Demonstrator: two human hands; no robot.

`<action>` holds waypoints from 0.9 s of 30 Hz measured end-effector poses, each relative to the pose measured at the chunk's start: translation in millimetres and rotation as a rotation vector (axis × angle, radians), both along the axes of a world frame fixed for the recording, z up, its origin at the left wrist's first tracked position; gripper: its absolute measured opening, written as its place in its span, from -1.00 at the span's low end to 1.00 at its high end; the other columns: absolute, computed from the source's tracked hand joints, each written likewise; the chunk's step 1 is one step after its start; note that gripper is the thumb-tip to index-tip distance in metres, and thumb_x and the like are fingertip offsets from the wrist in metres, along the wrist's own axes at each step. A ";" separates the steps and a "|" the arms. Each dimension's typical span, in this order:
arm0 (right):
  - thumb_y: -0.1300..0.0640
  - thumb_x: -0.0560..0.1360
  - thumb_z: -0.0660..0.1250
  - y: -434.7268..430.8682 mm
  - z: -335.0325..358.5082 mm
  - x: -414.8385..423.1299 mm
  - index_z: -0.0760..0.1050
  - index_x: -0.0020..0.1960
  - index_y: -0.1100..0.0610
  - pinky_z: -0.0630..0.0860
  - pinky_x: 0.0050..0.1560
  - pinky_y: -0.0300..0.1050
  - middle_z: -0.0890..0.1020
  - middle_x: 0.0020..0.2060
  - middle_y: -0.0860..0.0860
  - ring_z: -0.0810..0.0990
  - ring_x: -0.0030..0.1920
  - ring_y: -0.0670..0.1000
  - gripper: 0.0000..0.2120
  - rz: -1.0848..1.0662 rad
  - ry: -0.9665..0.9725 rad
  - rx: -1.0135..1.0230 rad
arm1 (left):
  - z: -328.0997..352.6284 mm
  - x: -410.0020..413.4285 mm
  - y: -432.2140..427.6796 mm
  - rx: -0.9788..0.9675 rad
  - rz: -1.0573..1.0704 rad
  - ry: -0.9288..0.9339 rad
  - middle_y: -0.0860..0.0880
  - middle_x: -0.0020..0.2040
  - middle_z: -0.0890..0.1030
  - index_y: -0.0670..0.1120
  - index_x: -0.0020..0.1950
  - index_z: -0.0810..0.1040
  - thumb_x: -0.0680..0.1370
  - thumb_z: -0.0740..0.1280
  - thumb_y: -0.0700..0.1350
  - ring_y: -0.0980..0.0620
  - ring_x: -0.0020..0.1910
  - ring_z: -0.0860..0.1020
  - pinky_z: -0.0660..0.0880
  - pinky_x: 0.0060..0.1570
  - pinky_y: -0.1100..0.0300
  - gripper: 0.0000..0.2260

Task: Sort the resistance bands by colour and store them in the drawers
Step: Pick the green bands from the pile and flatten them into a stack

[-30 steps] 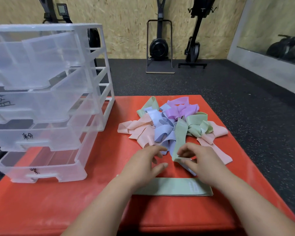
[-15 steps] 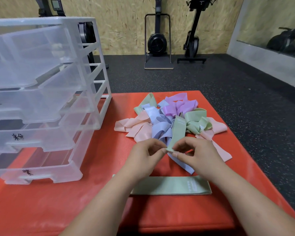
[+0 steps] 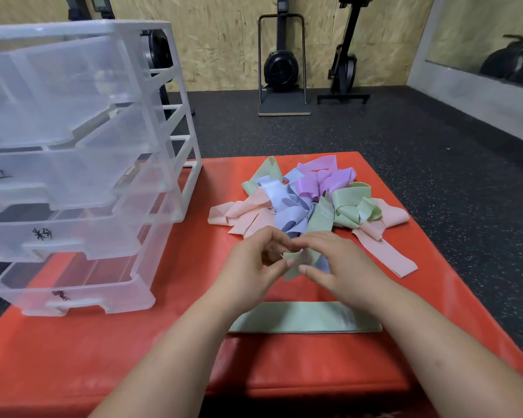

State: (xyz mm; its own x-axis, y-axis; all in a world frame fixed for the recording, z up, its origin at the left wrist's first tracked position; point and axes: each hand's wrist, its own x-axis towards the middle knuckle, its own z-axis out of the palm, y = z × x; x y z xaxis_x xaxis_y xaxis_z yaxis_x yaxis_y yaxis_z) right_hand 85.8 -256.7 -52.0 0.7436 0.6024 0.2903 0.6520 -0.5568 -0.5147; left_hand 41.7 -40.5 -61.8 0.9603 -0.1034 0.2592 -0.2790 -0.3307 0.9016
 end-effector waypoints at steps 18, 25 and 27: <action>0.00 0.41 0.59 -74.3 5.6 27.5 0.63 -0.07 -0.17 0.51 0.02 0.09 0.66 -0.12 -0.13 0.54 0.02 0.05 -0.82 -0.463 -0.053 -0.219 | 1.0 8.0 42.9 0.043 0.514 -0.100 0.10 -0.07 0.68 0.15 0.08 0.60 0.60 0.45 -0.19 0.10 -0.10 0.65 0.63 0.00 0.00 -0.79; 0.12 0.40 0.64 -83.7 15.9 18.9 0.69 0.01 -0.13 0.47 -0.06 -0.38 0.70 -0.08 -0.23 0.65 -0.03 -0.07 -0.74 -0.429 0.250 0.023 | -0.3 6.1 50.3 0.075 0.591 -0.008 0.14 -0.08 0.72 0.11 0.06 0.64 0.55 0.51 -0.16 0.18 -0.08 0.68 0.65 0.05 -0.01 -0.81; 0.15 0.38 0.66 -86.8 18.1 16.6 0.71 0.02 -0.11 0.58 0.10 -0.15 0.75 0.00 -0.10 0.70 0.05 0.03 -0.71 -0.429 0.306 0.127 | 1.0 2.0 52.2 0.062 0.602 -0.004 0.13 -0.10 0.73 0.11 0.05 0.64 0.54 0.52 -0.17 0.19 -0.10 0.69 0.65 0.03 0.01 -0.80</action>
